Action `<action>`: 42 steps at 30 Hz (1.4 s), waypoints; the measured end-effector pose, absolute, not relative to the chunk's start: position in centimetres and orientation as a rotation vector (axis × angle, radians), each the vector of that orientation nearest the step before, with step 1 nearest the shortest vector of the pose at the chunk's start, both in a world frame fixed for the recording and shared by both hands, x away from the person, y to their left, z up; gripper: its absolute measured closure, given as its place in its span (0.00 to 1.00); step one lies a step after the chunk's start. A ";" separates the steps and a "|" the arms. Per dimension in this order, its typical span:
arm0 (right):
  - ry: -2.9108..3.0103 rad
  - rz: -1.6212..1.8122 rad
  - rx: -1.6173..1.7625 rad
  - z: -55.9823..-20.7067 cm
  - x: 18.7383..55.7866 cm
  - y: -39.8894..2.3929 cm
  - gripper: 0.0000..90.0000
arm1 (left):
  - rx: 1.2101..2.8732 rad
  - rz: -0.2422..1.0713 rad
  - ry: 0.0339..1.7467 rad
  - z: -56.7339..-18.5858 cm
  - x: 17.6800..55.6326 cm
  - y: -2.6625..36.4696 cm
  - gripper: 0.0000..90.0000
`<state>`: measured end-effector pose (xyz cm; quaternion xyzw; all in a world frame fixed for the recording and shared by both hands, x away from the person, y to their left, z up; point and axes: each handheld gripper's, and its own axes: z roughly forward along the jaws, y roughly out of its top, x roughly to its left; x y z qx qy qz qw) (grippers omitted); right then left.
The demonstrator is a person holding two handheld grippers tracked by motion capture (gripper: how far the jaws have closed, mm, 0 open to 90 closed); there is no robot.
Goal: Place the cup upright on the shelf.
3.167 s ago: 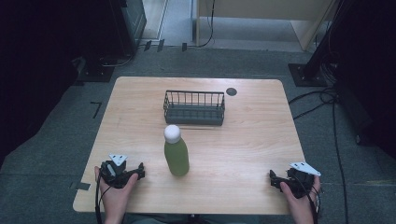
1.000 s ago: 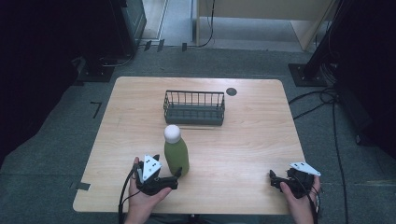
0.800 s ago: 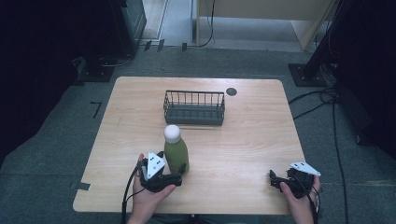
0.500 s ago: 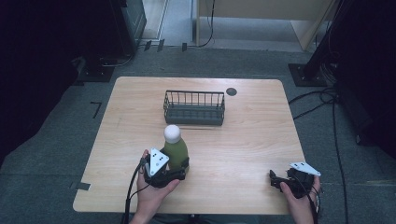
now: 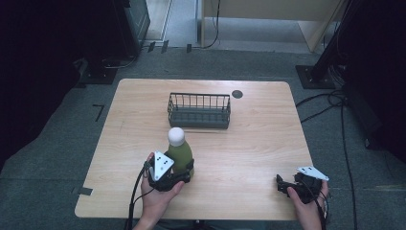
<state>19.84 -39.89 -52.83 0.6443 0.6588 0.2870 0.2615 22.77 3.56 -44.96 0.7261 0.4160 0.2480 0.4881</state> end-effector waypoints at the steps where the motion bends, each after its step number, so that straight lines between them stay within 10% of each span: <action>1: 1.783 0.777 1.743 -52.8 19.8 -39.9 0.00 | 1.759 0.607 1.009 -45.0 22.9 3.5 0.23; 42: 1.780 0.780 1.749 -52.8 19.8 -39.9 0.00 | 1.575 0.839 0.927 -41.2 28.4 3.1 0.23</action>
